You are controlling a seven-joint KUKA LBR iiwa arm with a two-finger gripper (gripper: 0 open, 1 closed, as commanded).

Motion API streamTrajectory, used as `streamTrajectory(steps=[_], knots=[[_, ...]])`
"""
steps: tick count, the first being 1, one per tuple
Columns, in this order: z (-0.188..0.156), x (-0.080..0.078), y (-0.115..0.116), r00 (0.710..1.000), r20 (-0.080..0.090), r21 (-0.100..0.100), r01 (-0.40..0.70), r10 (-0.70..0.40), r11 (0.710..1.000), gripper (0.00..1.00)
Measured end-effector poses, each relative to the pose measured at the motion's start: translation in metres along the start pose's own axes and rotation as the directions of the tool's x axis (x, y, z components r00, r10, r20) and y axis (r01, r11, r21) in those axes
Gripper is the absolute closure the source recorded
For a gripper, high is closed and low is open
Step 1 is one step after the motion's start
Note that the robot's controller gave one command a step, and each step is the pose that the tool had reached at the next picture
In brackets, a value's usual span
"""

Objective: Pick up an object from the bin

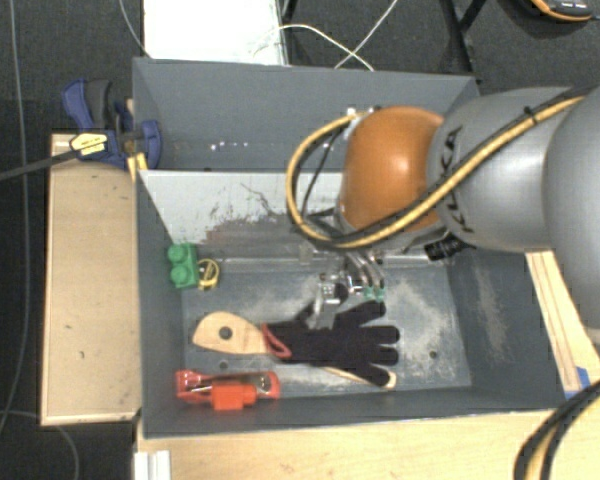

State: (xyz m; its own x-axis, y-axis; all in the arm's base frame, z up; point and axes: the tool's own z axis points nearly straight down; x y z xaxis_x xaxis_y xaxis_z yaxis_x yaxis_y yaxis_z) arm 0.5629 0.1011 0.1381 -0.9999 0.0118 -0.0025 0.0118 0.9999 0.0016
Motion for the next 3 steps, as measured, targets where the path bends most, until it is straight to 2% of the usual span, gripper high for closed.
streamTrajectory(steps=[1,2,3], knots=[[0.0,0.0,0.0,1.0,0.0,0.0,0.001,-0.001,1.0,0.0],[0.04,0.02,-0.007,0.959,-0.003,0.001,-0.282,0.282,0.959,0.0],[0.066,0.056,-0.037,1.0,0.002,-0.001,-0.002,0.002,1.0,0.0]])
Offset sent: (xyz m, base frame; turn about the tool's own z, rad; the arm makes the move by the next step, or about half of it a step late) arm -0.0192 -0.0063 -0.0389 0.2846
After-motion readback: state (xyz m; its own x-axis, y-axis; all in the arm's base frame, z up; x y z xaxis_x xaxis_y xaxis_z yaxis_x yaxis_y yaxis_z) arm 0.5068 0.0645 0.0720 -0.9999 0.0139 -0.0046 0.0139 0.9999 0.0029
